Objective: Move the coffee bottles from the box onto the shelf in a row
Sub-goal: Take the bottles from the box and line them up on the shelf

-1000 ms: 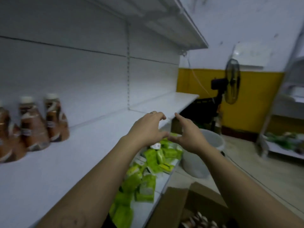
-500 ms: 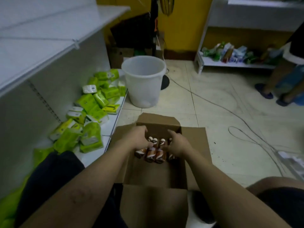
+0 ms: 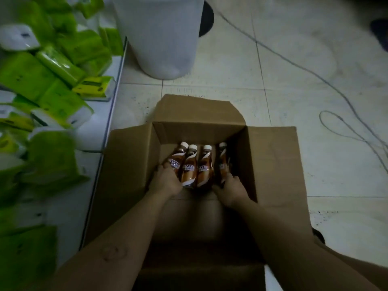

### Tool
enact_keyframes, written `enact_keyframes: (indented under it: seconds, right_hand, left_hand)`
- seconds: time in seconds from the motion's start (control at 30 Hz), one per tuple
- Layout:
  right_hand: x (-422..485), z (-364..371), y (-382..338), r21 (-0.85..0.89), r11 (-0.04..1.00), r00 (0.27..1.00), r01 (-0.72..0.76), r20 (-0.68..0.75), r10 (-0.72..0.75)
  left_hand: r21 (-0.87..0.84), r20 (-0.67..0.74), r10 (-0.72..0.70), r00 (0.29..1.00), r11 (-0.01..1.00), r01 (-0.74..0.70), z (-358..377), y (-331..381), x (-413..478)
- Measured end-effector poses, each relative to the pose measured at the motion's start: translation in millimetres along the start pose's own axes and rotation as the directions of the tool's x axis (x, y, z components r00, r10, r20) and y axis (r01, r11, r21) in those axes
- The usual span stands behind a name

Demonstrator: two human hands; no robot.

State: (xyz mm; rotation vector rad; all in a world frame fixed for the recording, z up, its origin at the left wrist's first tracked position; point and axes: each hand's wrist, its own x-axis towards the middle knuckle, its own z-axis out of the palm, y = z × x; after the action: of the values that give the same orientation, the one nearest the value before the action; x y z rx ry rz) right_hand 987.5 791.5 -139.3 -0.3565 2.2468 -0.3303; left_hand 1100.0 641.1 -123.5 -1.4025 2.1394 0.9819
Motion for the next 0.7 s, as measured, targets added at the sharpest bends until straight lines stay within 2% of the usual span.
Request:
enact_keyframes:
  seconds: [0.17,0.3,0.4,0.5,0.57,0.7]
  right_hand:
    - [58,24,4,0.023,0.998,0.987,-0.055,-0.148,0.057]
    - [83,38,7,-0.217,0.969,0.956,-0.116,-0.289,0.050]
    - [89,45,7,-0.284,0.944,0.955,-0.166,-0.285,0.082]
    - [92,45,9,-0.065,0.982,0.957,-0.178,-0.245,0.157]
    - [94,42,8,0.075,0.981,0.961,-0.177,-0.201,0.188]
    - [96,33,12,0.206,0.957,0.964,-0.205,-0.124,0.234]
  left_hand:
    - [0.054,0.021,-0.019,1.000,0.998,0.017,25,-5,58]
    - [0.059,0.010,-0.067,0.998,0.996,0.066,44,-7,82]
    - [-0.019,-0.042,-0.092,0.995,0.996,0.091,54,-12,88]
    - [-0.078,-0.059,-0.104,0.993,0.992,0.099,55,-16,89]
    - [-0.169,-0.037,-0.166,0.985,0.973,0.157,51,-16,91]
    - [-0.413,0.042,-0.274,0.961,0.871,0.266,49,-12,85]
